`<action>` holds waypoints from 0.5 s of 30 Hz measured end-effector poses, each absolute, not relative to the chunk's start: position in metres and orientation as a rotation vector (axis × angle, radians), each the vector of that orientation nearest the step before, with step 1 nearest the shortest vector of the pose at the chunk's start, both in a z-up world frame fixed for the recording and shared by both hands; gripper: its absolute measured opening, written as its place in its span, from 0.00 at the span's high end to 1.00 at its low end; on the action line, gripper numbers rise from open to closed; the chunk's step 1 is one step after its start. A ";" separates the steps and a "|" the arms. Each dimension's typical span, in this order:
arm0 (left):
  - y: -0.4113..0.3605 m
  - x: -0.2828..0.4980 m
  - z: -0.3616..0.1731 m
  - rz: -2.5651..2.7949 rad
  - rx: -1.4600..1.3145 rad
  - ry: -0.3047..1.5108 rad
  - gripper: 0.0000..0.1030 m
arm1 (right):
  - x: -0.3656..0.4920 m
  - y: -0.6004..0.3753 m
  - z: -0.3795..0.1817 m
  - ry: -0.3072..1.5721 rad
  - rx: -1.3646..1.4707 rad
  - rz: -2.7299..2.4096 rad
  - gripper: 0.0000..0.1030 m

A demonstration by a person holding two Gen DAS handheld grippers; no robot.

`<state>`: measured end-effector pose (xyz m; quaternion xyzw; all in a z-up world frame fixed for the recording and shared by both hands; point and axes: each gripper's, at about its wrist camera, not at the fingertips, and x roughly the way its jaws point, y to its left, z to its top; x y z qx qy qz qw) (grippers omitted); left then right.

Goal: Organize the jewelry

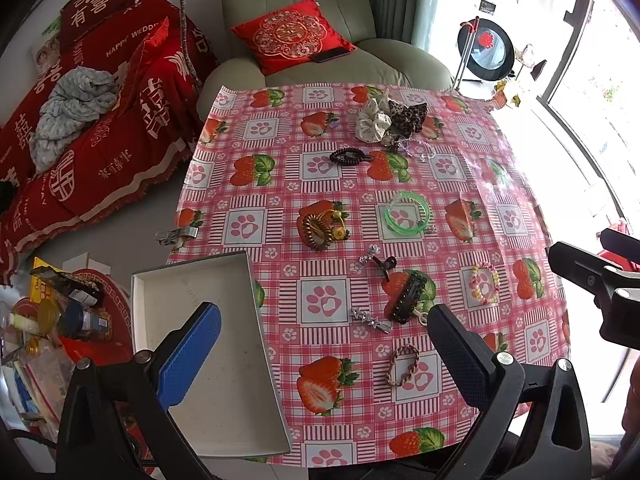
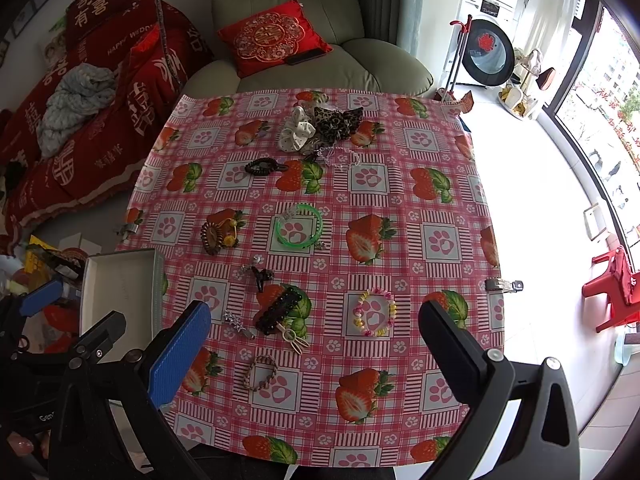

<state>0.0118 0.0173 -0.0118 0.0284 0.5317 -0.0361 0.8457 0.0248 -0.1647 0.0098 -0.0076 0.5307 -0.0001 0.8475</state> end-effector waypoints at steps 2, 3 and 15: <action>0.018 0.012 -0.013 -0.076 0.061 1.122 0.00 | 0.022 -0.161 0.008 1.120 -0.014 0.000 0.00; 0.019 0.011 -0.013 -0.075 0.062 1.123 0.00 | 0.020 -0.159 0.007 1.120 -0.013 0.000 0.00; 0.019 0.011 -0.013 -0.076 0.061 1.124 0.00 | 0.029 -0.174 0.010 1.120 -0.016 0.003 0.00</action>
